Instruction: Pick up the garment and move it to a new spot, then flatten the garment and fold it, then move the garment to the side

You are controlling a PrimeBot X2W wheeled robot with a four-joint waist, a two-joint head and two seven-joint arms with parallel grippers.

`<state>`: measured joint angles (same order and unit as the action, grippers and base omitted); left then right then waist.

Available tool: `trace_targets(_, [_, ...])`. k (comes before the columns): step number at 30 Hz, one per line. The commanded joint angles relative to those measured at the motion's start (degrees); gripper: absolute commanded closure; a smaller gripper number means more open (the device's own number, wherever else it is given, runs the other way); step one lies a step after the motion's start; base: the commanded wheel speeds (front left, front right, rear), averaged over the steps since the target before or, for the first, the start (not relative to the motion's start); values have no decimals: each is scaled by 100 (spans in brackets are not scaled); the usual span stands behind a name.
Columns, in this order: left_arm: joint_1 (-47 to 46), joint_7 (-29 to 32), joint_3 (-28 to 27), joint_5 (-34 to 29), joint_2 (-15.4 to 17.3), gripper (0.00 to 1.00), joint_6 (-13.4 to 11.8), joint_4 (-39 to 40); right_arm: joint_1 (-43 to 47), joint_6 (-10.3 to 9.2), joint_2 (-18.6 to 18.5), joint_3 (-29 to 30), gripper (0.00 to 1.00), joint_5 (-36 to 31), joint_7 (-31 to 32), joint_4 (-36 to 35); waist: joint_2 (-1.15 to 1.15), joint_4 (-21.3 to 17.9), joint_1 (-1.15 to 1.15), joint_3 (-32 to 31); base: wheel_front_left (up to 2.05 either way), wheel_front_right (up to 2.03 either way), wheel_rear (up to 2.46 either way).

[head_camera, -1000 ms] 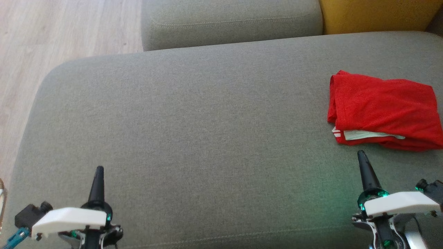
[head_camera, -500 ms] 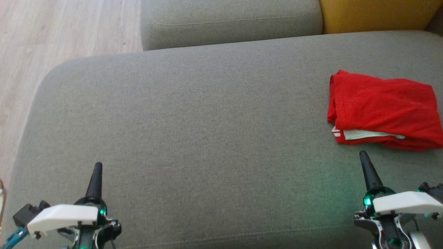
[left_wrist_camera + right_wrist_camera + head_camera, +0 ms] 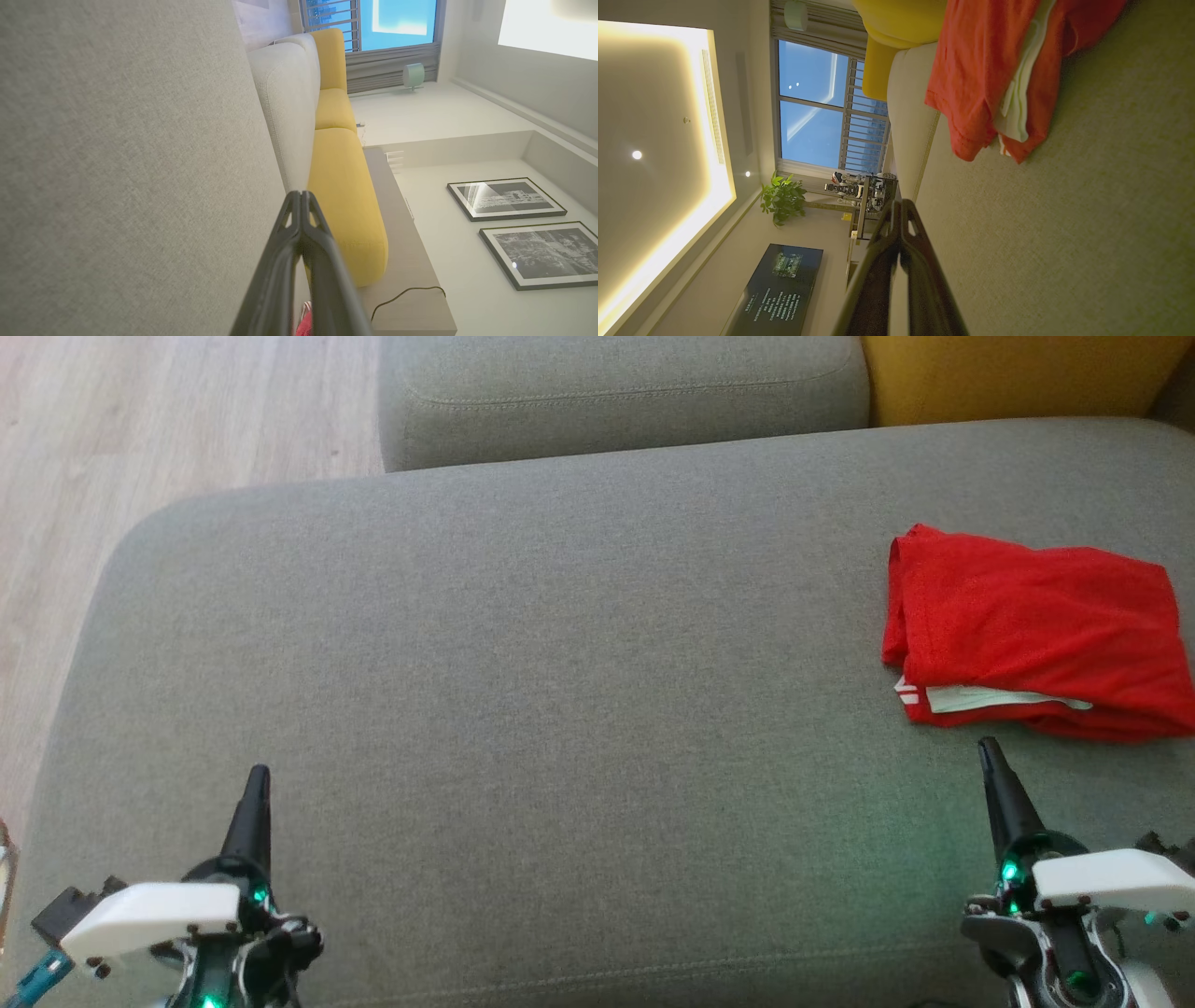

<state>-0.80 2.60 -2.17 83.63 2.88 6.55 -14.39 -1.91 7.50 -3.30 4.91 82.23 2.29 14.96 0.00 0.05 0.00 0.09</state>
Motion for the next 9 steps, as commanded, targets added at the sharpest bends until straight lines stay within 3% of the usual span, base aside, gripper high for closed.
trace_targets(1, [-378, 59, -202, 137, 85, 100, 44, 148, -339, -1, -84, -84, 100, 172, 49, -164, 0, 0, 0, 1, 0, 0, 0])
trace_targets(9, [-454, 181, -263, 547, 83, 100, 69, 92, -376, -1, -81, -44, 100, 659, 169, -133, 0, -3, 0, 5, 0, 0, 0])
